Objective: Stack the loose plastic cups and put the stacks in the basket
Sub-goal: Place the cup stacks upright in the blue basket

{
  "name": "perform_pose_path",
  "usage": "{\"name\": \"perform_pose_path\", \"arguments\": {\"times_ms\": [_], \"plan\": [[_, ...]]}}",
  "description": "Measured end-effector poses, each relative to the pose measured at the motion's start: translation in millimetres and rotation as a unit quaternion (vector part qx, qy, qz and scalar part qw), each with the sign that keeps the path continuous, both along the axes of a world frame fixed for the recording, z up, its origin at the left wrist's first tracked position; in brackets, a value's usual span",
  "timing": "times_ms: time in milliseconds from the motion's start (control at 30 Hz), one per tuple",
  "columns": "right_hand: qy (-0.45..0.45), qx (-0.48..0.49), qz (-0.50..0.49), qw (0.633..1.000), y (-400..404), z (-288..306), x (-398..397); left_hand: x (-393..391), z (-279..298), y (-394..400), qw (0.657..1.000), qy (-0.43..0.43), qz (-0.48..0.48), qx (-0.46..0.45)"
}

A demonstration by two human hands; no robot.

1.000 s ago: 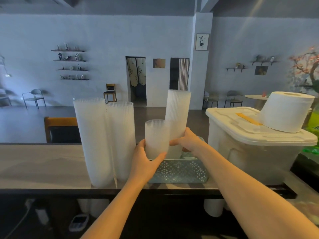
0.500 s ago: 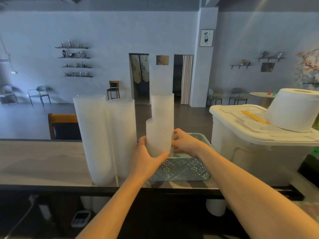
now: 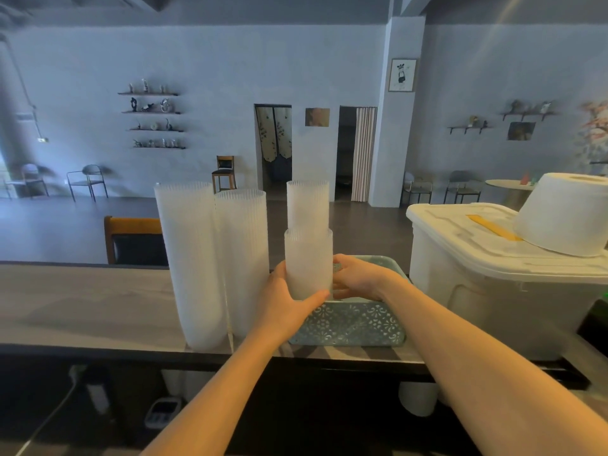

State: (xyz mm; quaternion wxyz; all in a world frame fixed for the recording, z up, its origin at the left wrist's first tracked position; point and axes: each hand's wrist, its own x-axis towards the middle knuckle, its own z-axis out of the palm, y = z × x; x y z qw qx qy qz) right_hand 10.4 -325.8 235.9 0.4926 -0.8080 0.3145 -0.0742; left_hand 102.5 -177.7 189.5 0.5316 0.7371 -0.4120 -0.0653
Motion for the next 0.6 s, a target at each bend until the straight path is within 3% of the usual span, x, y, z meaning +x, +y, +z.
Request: {"name": "perform_pose_path", "arguments": {"times_ms": [133,267,433,500,600], "plan": [[0.004,0.0,-0.044,0.999,12,14,-15,-3,2,9,1.0,0.001,-0.011,-0.018],[-0.027,-0.151,-0.119,0.981,26,12,-27,-6,6,25,1.0,-0.015,-0.006,-0.025],[-0.275,-0.289,-0.257,0.88,76,-4,-38,-10,4,55,0.999,-0.008,-0.007,-0.039],[-0.33,-0.329,-0.242,0.851,98,-5,-35,-7,2,69,0.999,-0.007,0.004,-0.052],[-0.367,-0.365,-0.185,0.835,126,-4,-26,-2,-2,90,0.996,-0.036,0.031,-0.073]]}}
